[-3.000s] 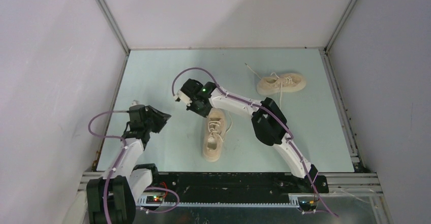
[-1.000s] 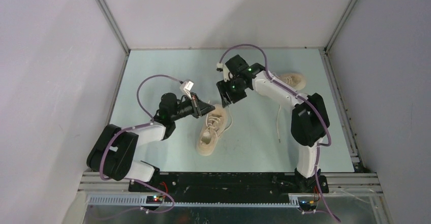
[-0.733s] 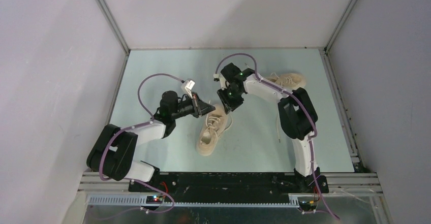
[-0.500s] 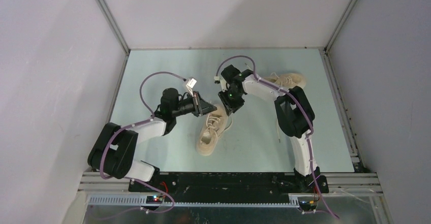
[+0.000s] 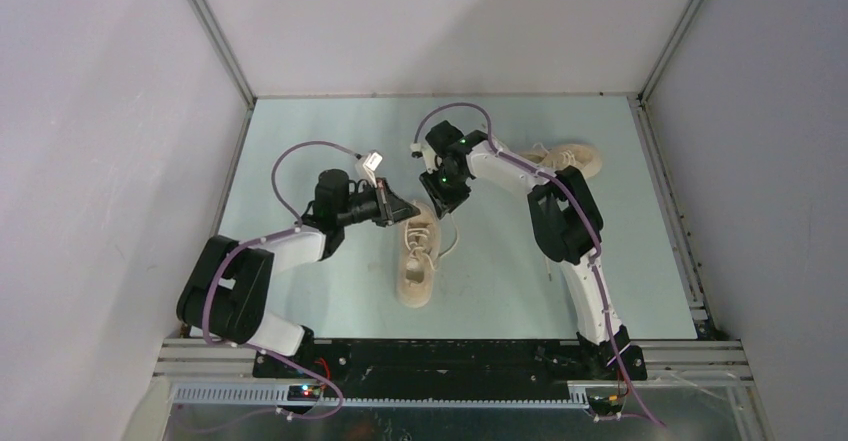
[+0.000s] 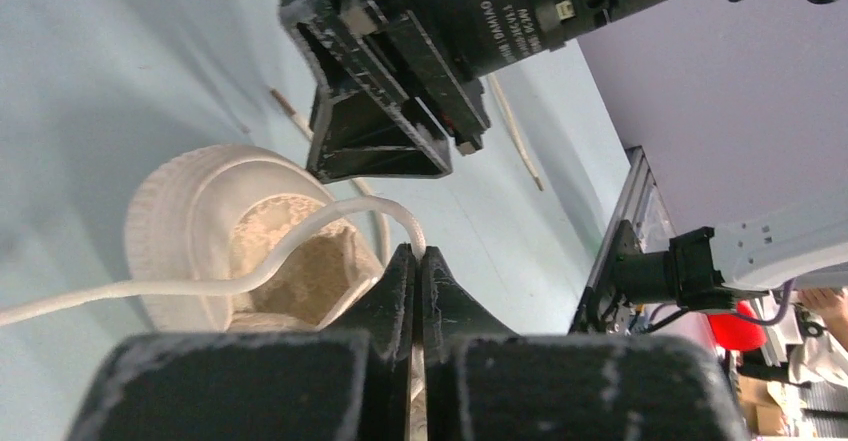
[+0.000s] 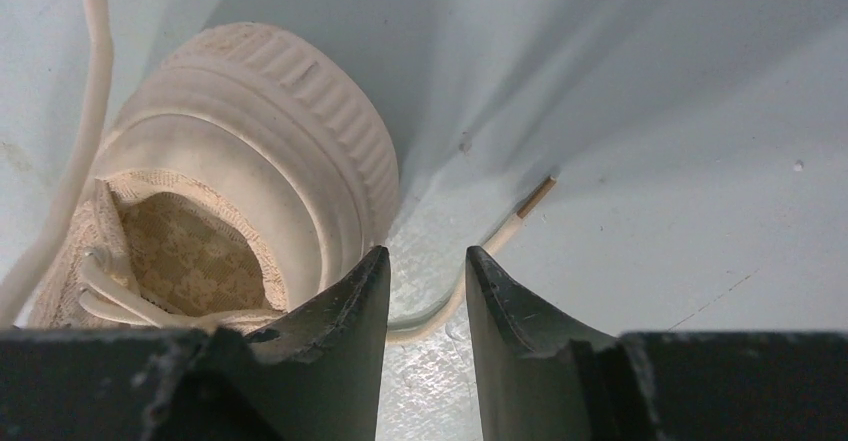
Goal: Tie the shoes
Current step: Adjust the shoe at the center of the board.
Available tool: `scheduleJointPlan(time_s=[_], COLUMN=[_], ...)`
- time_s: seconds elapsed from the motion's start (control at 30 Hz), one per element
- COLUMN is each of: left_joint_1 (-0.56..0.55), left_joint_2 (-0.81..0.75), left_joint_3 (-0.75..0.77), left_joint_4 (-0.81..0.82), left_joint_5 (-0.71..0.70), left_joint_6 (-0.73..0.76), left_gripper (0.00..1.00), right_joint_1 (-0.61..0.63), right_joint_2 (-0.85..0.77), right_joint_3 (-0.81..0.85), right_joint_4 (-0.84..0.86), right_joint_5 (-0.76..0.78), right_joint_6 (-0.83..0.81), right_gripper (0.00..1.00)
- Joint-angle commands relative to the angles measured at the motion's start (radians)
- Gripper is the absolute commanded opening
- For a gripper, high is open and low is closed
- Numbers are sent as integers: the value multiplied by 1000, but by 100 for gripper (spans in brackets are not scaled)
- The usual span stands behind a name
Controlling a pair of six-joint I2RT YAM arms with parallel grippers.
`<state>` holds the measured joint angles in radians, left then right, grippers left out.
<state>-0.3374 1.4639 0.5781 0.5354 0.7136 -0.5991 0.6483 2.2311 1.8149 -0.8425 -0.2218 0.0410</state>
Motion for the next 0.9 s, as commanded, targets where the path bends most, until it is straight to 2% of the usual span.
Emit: scheduleJointPlan(time_s=[0.0,0.17,0.27,0.47,0.87], left_joint_1=[30,44,44,44,44], left_joint_2=[-48,-76,-95,-150,-204], left_joint_3=[-17,-50,-65,-96,-112], left_joint_4=[11,41,49,1,-57], left_joint_5=[-42,-35,-19,-77,-103], left_joint_6=[44,29,32,57,70], left_gripper=[0,0,0,0,0], right_joint_1=[-3,-9,-2,16,31], right_joint_2=[-35,-117,-146,-197,-29], right_joint_3=[46,41,54,-49,-27], right_joint_4=[9,-2,-17,-4,0], right_joint_5=[8,-26,-46,120,216], right_joint_6=[-20,-15,-65,-104,-52], right_gripper=[38,44,45,45,40])
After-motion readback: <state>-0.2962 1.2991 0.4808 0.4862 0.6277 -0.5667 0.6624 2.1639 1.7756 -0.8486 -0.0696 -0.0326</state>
